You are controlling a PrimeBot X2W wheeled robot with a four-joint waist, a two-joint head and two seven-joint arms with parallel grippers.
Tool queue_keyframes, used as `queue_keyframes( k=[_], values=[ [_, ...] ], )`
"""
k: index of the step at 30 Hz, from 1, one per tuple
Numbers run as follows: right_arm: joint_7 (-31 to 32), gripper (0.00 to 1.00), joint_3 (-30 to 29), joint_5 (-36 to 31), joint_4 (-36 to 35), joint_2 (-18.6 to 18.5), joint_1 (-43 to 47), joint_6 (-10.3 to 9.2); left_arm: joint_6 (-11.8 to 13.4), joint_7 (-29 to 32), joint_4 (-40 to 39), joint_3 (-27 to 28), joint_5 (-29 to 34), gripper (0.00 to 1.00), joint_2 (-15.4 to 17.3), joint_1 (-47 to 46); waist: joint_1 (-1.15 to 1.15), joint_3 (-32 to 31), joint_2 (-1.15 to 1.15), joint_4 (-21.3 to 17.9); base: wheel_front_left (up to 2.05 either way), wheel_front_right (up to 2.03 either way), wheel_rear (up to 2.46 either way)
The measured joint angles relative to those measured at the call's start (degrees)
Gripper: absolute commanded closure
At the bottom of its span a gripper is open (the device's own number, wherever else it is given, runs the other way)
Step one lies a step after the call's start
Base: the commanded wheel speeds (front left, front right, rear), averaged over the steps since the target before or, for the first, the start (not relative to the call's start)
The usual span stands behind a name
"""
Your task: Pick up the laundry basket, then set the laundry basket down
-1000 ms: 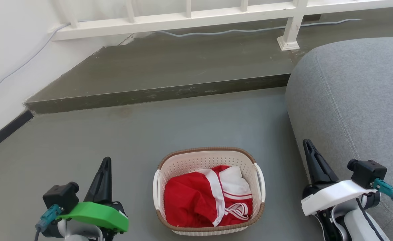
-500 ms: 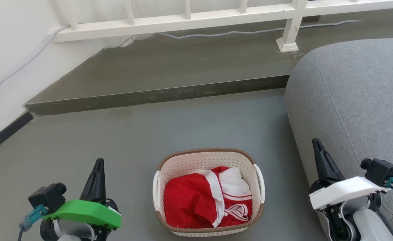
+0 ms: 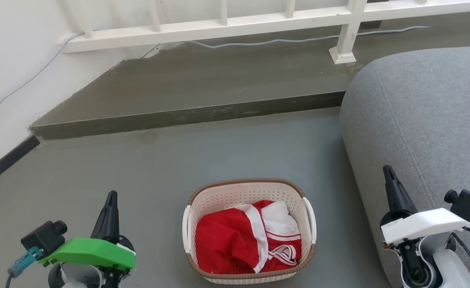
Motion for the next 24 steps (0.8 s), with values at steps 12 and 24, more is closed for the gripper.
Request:
queue_keyframes(
  k=[12,24],
  values=[
    [2.0,1.0,-1.8,7.9,0.3,0.0,-0.1,0.01,-0.3,2.0,0.5,1.5,-7.4,1.0,0.1,0.0,0.0,-0.3,0.0,-0.1,0.0,0.0,0.0],
    [4.3,1.0,-3.8,16.3,0.8,0.0,-0.2,0.07,-0.5,4.3,1.1,3.2,-15.5,1.0,0.3,0.0,0.0,-0.6,0.0,-0.2,0.0,0.0,0.0]
  ],
)
